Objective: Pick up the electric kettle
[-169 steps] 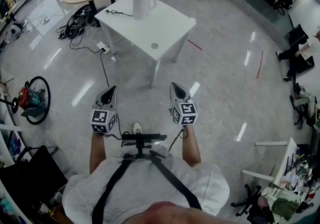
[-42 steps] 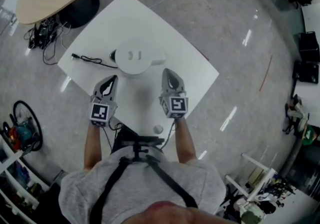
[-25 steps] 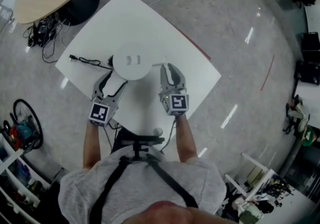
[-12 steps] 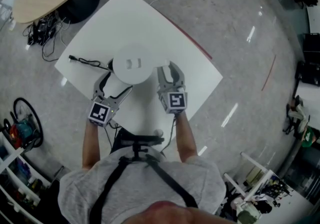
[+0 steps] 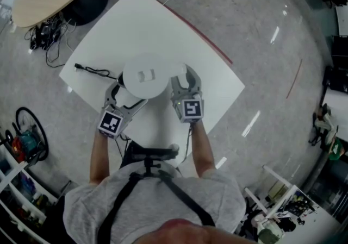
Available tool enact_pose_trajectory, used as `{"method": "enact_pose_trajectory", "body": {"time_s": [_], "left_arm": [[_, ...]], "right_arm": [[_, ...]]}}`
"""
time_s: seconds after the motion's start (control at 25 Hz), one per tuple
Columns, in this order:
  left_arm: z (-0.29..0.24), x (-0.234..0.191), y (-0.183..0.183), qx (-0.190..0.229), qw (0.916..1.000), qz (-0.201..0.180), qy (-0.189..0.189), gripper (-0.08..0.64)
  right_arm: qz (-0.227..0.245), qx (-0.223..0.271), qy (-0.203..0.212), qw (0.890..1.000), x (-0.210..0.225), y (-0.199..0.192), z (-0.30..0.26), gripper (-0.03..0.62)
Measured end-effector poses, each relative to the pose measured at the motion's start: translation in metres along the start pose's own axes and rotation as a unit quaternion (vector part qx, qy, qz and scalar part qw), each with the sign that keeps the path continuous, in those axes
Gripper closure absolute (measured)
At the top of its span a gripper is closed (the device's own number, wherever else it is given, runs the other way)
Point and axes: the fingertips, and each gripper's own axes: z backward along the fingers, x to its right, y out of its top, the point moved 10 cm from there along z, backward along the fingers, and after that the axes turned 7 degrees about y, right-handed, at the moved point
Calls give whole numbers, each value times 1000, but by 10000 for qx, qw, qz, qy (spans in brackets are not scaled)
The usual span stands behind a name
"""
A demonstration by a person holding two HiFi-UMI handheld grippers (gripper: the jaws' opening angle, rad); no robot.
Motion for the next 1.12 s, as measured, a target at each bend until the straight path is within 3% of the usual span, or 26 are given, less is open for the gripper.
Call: {"method": "enact_pose_trajectory", "body": {"time_s": [0.48,1.12], "left_arm": [[2,2,8,-60,9997,-62,-229,74],[6,-1,8,20,9999,-32,-162,54]], "right_arm": [[136,31,140,9998,2,9,-22,428],[79,286,285,9992,6,15,-43,436]]}}
